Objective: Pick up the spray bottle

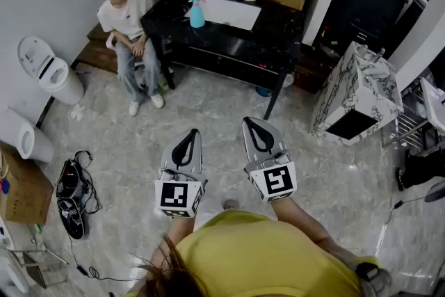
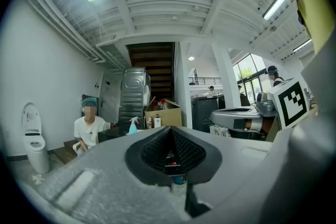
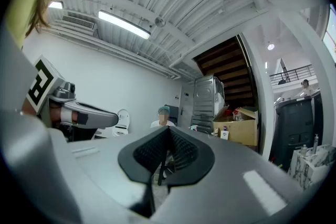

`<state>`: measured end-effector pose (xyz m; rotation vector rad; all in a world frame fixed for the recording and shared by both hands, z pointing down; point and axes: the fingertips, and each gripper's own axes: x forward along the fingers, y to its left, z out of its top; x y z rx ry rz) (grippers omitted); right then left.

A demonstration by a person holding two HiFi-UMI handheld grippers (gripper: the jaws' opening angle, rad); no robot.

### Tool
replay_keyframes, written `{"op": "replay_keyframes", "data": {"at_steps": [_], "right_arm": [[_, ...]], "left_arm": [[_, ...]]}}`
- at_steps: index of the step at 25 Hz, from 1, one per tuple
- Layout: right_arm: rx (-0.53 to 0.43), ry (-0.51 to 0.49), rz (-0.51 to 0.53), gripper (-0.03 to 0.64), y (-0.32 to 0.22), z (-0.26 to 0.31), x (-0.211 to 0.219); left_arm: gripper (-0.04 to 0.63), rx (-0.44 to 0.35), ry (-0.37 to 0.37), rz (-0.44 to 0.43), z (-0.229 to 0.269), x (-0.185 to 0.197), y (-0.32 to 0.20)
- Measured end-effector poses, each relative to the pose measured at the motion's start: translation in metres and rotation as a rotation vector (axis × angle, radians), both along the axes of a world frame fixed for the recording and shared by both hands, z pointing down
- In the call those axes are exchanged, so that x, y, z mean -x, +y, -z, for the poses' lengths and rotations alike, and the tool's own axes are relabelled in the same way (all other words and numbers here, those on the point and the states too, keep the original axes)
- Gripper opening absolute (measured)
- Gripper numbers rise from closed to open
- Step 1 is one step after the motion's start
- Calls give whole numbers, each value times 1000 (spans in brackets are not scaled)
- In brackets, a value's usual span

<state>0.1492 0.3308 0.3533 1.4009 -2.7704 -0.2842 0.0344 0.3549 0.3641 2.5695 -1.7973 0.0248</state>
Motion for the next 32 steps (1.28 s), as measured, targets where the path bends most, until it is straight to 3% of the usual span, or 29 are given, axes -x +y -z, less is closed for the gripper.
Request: {"op": "replay_keyframes", "data": {"at_steps": [13,21,32], "right_arm": [[32,-21,1,0,-55,-19,5],[50,12,-10,3,-155,-36,37],[70,20,-40,64,-291,-39,97]], "left_arm": [[-2,18,5,-8,-19,7,-54],[-2,20,20,-29,-35,35,-153],[-2,31,21,-97,-33,85,-298]]}}
